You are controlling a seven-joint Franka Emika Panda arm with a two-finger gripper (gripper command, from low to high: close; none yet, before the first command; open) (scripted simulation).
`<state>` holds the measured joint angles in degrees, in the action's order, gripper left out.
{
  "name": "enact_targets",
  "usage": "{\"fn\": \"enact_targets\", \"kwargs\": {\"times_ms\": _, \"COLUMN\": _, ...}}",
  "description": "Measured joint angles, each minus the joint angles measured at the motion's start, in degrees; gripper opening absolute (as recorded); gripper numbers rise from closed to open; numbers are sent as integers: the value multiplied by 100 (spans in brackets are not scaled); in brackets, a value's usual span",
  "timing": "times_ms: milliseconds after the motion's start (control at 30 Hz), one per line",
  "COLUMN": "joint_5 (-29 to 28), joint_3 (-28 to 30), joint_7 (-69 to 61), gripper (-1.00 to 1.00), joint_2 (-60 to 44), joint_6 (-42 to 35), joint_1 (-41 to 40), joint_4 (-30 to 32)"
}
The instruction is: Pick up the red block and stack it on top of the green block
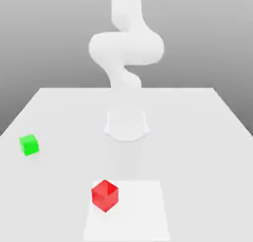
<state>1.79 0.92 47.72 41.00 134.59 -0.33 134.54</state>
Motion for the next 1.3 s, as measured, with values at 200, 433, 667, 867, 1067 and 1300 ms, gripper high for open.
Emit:
{"fn": "enact_targets", "kwargs": {"times_ms": 200, "joint_5": 412, "joint_3": 114, "joint_7": 568, "gripper": 0, "joint_2": -1353, "joint_6": 757, "joint_1": -112, "joint_4": 729}}
{"fn": "enact_targets", "kwargs": {"times_ms": 433, "joint_5": 547, "joint_3": 44, "joint_7": 1430, "gripper": 0, "joint_2": -2825, "joint_6": 1604, "joint_1": -327, "joint_4": 1542}}
{"fn": "enact_targets", "kwargs": {"times_ms": 667, "joint_5": -86, "joint_3": 90, "joint_7": 2768, "gripper": 0, "joint_2": -4220, "joint_6": 2500, "joint_1": -637, "joint_4": 2289}}
{"fn": "enact_targets", "kwargs": {"times_ms": 867, "joint_5": -63, "joint_3": 18, "joint_7": 2813, "gripper": 0, "joint_2": -5438, "joint_6": 3523, "joint_1": -660, "joint_4": 2182}}
{"fn": "enact_targets", "kwargs": {"times_ms": 1067, "joint_5": -60, "joint_3": 0, "joint_7": 2817, "gripper": -100, "joint_2": -5550, "joint_6": 3626, "joint_1": -676, "joint_4": 2168}}
{"fn": "enact_targets", "kwargs": {"times_ms": 1300, "joint_5": -170, "joint_3": 47, "joint_7": 2892, "gripper": -100, "joint_2": -4629, "joint_6": 2840, "joint_1": -653, "joint_4": 2297}}
